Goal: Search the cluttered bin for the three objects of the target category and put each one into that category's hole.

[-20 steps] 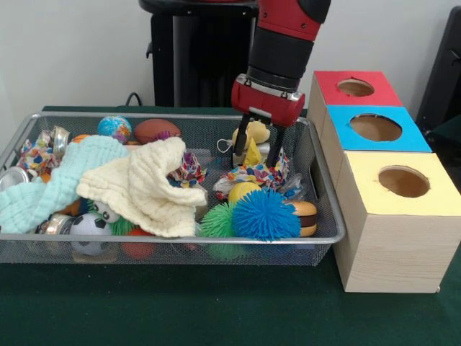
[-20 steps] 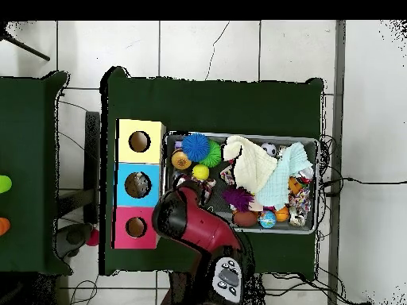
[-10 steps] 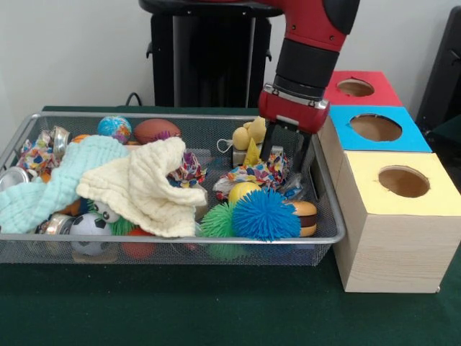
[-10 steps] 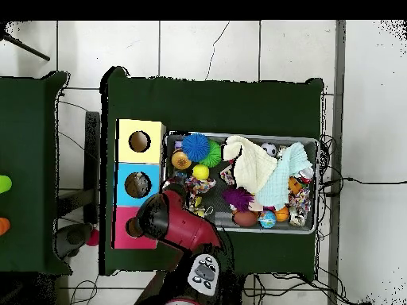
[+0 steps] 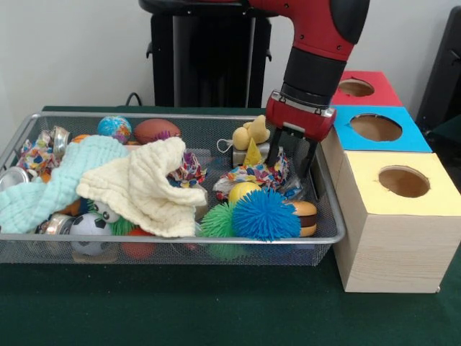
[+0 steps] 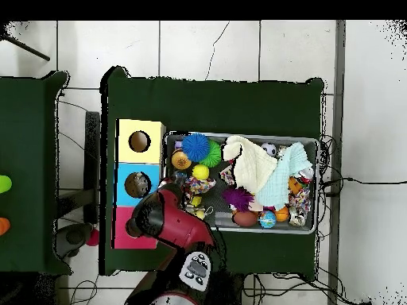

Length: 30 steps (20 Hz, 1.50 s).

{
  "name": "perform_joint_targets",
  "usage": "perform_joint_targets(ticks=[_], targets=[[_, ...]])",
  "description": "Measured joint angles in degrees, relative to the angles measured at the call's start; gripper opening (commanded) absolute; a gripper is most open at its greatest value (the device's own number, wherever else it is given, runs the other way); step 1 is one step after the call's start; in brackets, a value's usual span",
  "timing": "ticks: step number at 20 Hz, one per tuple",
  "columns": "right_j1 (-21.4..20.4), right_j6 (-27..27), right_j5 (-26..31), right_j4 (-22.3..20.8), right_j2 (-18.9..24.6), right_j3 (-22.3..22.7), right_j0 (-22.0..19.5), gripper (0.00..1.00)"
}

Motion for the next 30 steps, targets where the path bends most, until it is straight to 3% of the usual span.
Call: perform_joint_targets(ticks=[14, 24, 30], targets=[[1.76, 0.02, -5.4, 0.46, 0.31, -1.3, -1.96, 1.0], [2.02, 0.04, -5.46, 3.92, 0.34, -1.3, -1.33, 1.0], [1.36, 0.04, -4.78, 7.82, -0.67, -1.3, 1.81, 1.0]])
